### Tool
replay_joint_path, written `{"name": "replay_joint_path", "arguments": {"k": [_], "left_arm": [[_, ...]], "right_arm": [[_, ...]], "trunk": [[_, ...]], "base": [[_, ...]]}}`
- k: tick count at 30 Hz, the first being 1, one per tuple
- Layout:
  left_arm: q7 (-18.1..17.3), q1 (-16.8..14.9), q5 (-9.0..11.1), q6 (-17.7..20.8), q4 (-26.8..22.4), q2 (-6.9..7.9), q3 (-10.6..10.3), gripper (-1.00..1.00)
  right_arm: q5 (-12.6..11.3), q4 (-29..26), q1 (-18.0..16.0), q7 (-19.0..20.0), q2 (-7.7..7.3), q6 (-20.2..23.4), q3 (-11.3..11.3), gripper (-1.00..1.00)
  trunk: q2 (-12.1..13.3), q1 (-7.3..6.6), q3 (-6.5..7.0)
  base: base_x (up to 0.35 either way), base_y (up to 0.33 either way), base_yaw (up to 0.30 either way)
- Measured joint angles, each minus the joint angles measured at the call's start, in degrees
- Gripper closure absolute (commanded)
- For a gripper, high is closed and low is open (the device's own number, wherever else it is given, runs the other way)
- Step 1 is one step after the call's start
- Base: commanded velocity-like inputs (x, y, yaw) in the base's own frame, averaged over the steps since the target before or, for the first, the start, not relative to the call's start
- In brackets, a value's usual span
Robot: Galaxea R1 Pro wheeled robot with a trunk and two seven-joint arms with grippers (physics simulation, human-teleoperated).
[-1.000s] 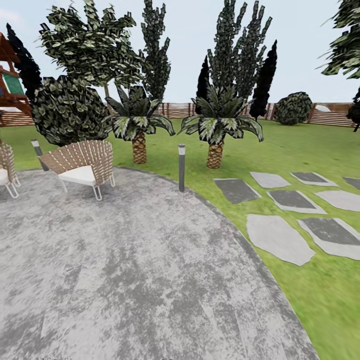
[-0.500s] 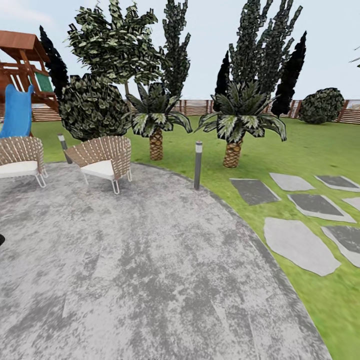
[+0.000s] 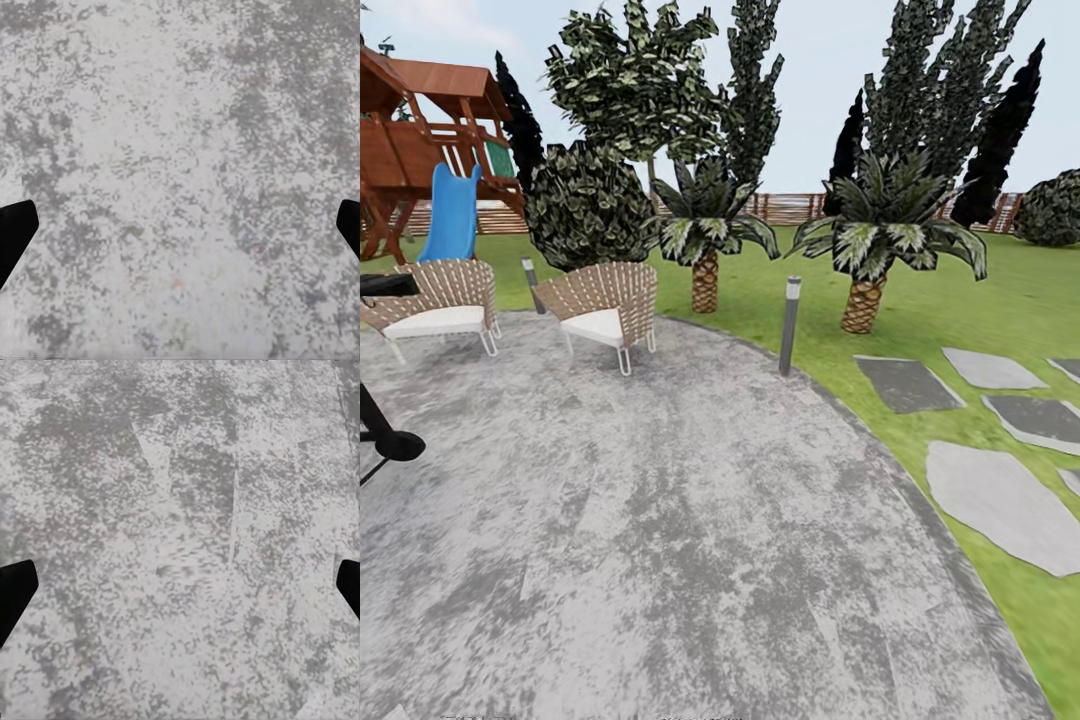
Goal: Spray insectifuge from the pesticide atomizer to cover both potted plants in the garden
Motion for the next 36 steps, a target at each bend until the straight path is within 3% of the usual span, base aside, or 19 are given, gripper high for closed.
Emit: {"name": "replay_joint_path", "arguments": {"k": [4,36], "left_arm": [[0.0,0.0,0.0,0.0,0.0,0.0,0.0,-1.0],[0.0,0.0,0.0,0.0,0.0,0.0,0.0,-1.0]], "right_arm": [[0.0,0.0,0.0,0.0,0.0,0.0,0.0,-1.0],[0.0,0.0,0.0,0.0,0.0,0.0,0.0,-1.0]], "trunk": [[-1.6,0.88,-0.95],[-1.6,0.89,-2.83]], "base": [[0.0,0.0,0.228],[0.0,0.0,0.228]]}}
